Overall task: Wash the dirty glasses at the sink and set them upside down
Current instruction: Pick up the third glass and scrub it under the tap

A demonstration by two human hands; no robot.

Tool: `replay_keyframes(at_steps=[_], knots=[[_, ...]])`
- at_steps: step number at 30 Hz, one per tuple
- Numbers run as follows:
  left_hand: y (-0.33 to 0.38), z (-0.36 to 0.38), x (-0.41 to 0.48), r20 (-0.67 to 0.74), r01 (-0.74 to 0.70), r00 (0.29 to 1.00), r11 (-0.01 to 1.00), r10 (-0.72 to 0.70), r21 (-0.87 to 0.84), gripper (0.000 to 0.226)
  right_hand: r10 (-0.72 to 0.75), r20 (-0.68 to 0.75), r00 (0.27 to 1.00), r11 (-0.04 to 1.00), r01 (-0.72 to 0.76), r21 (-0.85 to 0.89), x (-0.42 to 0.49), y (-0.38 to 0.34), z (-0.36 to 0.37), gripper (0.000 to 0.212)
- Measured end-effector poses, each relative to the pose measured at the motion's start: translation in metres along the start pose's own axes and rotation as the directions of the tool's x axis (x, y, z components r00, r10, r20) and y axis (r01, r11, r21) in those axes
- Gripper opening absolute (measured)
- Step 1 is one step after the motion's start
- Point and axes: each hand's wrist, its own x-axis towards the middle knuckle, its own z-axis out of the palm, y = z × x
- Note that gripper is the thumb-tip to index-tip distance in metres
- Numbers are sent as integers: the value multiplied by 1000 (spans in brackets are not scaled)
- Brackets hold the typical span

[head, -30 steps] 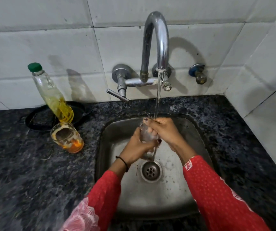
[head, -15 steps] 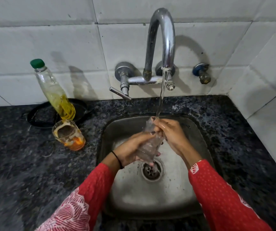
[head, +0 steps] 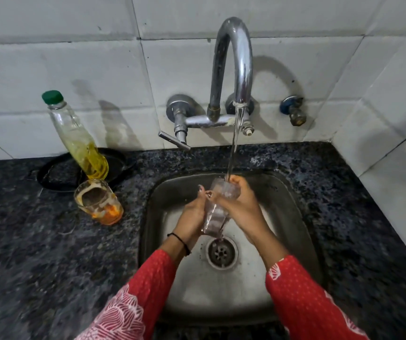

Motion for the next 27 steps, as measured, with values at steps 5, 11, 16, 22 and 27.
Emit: replay_keyframes(at_steps=[5, 11, 16, 22, 27], knots=[[-26, 1, 10, -74, 4, 997, 957, -27, -291, 57, -113, -10, 994, 982, 110, -151, -5, -7, -4, 68], [-19, 4, 3, 88, 138, 990, 873, -109, -467, 38, -403, -122, 907, 889, 356, -287, -6, -11, 7, 87], [-5, 4, 4, 33, -8, 999, 919, 22, -395, 33, -218, -328, 919, 956, 268, 117, -1, -11, 0, 70], [21, 17, -6, 56, -541, 840, 829, 539, 138, 54, 343, 98, 934, 402, -240, 884, -2, 4, 7, 50], [21, 10, -6, -21, -535, 838, 829, 545, 164, 52, 327, 126, 937, 387, -254, 886, -6, 0, 8, 48]])
